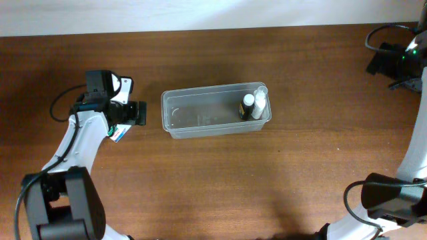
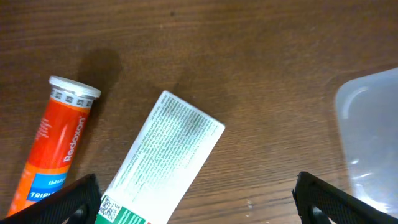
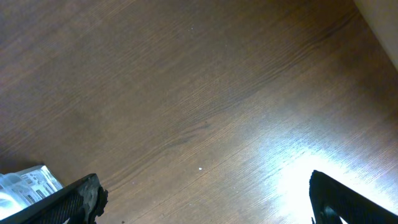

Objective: Pack container
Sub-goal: 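Move the left gripper over the orange tube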

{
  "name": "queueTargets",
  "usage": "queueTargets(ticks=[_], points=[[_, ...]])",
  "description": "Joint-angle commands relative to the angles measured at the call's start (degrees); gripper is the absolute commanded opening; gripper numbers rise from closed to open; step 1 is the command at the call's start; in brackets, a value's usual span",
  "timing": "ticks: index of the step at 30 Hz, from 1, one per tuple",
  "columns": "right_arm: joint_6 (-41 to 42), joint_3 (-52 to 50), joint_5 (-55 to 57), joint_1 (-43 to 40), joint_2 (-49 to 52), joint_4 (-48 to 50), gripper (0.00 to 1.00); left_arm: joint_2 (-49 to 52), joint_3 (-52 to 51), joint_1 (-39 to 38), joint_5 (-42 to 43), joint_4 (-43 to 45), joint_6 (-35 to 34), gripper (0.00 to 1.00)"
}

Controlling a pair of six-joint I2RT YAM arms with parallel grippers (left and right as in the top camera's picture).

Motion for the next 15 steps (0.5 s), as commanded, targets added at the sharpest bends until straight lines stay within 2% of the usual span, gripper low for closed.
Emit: queueTargets(ticks=[1,15], points=[[0.55,0.42,0.52,-0.26,-0.26,-0.02,0.98,2.51,0.92,1.31,-0.81,1.07,2.4,0.99],[0.55,0.42,0.52,-0.26,-0.26,-0.02,0.98,5.35,1.84,3.93,0.11,1.4,2.38,0.99]])
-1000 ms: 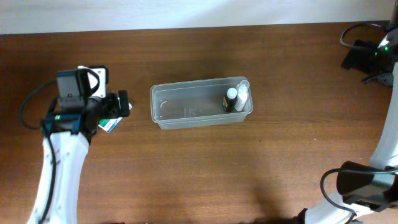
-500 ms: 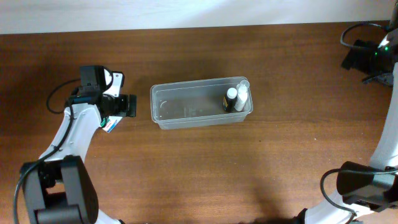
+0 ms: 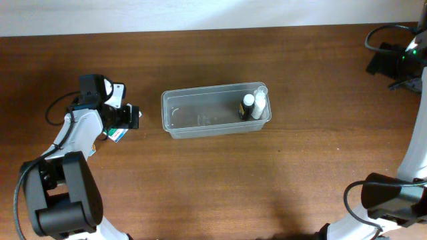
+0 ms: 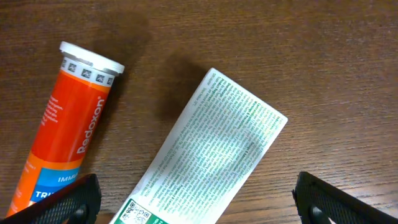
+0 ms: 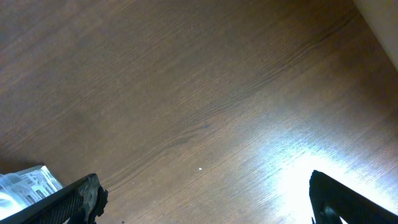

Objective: Pack container
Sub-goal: 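Move the left gripper over the orange tube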

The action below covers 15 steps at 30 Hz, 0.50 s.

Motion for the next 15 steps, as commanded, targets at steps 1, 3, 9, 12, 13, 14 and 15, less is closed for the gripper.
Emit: queueTargets(ticks=[1,3,9,12,13,14,15], points=[[0.48,0.42,0.52,-0.26,-0.26,-0.02,0.98,0.59,2.21,0.13,0.92,0.22,0.92,0.99],[0.48,0.42,0.52,-0.26,-0.26,-0.02,0.98,0.59,2.99,0.15,1.75,0.07,0.9,0.99],[0.48,0.42,0.52,-0.26,-0.26,-0.02,0.98,0.59,5.42,0.37,1.73,0.07,0.92,0.99],[0.48,0.42,0.52,-0.26,-0.26,-0.02,0.98,0.59,6.69,0.74,1.7,0.11,0.94,0.99],[0.48,0.42,0.52,-0.26,-0.26,-0.02,0.98,0.59,7.08,0.94,1.7,0.11,0.94,0.99],[0.48,0.42,0.52,-0.26,-0.26,-0.02,0.98,0.59,7.39,1.25,1.7,0.15,0.94,0.99],[0.48,0.42,0.52,-0.26,-0.26,-0.02,0.98,0.59,7.56,1.57,1.7,0.35,0.94,0.99]])
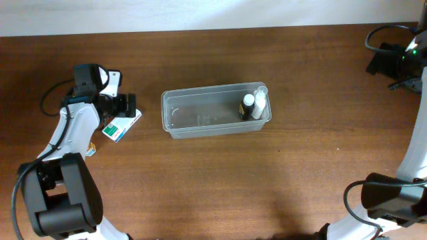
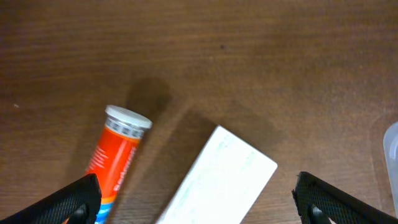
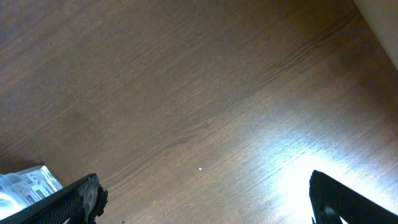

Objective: Pack container
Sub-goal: 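Move the left gripper over the orange tube, then grasp the orange tube by its white cap with the left gripper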

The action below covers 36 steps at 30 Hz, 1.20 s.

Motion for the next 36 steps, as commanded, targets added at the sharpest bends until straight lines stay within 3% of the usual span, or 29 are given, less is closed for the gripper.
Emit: queueTargets(ticks=[1,13,23,36], points=[[0.48,0.42,0.52,-0.26,-0.26,-0.02,0.98,0.59,1.88,1.51,0.81,0.63,0.94,0.99],[0.48,0.42,0.52,-0.26,-0.26,-0.02,0.98,0.61,1.88,6.6,0.87,2.91,2.67,0.99],[0.48,0.42,0.52,-0.26,-0.26,-0.02,0.99,1.66,1.86,7.08,0.85,5.75,2.69,0.99],[0.48,0.42,0.52,-0.26,-0.26,-0.02,0.98,5.7,1.86,7.93,0.66,6.56,7.52,0.99]])
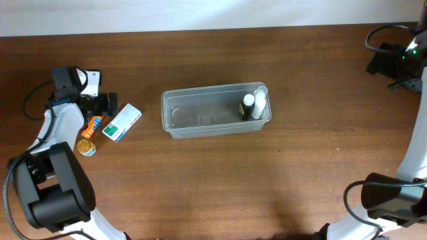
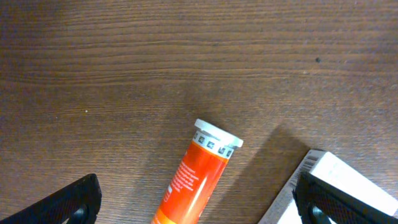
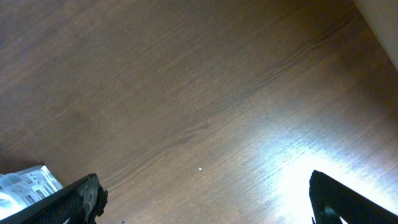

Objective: Pack container
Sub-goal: 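Grasp the orange tube by its white cap with the left gripper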

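A clear plastic container (image 1: 212,112) lies mid-table, with a dark bottle (image 1: 247,107) and a white bottle (image 1: 259,103) standing at its right end. Left of it lie a white-and-green box (image 1: 123,122) and an orange tube (image 1: 91,125). My left gripper (image 1: 107,104) hangs open just above them. In the left wrist view the orange tube (image 2: 198,176), white cap up, lies between the spread fingers of the left gripper (image 2: 196,208), with the box's corner (image 2: 339,186) at the right. My right gripper (image 3: 208,199) is open over bare wood.
A small yellow round item (image 1: 85,147) sits below the orange tube. The right arm (image 1: 393,61) is at the table's far right corner. A scrap of clear wrapping (image 3: 25,182) shows at the right wrist view's lower left.
My left gripper has moved left, from over the box's upper end to over the orange tube. The box and tube now show uncovered from above. The right arm is unchanged.
My left gripper stood open near the container's left end, over the box. At each later moment it was further left, still open, and now the tube is centred between its fingers. Nothing was picked up; the right arm stayed put.
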{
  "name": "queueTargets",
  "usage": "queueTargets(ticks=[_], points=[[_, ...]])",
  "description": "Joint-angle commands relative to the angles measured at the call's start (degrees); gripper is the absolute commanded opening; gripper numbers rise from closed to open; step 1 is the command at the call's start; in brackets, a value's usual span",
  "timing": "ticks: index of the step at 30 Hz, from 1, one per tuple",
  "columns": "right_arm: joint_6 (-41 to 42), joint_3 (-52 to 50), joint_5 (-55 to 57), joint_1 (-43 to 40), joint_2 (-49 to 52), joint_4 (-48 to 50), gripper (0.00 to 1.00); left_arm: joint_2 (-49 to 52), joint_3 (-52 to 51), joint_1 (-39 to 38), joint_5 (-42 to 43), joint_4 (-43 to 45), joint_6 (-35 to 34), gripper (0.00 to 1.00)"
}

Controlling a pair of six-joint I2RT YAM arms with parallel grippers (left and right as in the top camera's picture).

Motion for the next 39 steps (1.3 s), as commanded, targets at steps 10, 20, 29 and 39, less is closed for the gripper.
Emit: queueTargets(ticks=[10,20,29,39], points=[[0.5,0.42,0.52,-0.26,-0.26,-0.02,0.99,2.16,0.94,1.25,0.39,-2.47,3.21,0.99],[0.5,0.42,0.52,-0.26,-0.26,-0.02,0.98,7.1,0.94,1.27,-1.22,-3.06,3.19,0.99],[0.5,0.42,0.52,-0.26,-0.26,-0.02,0.98,8.33,0.94,1.25,-1.09,-2.62,2.95,0.95],[0.5,0.42,0.52,-0.26,-0.26,-0.02,0.98,8.33,0.94,1.25,-1.11,-2.62,-0.74,0.57]])
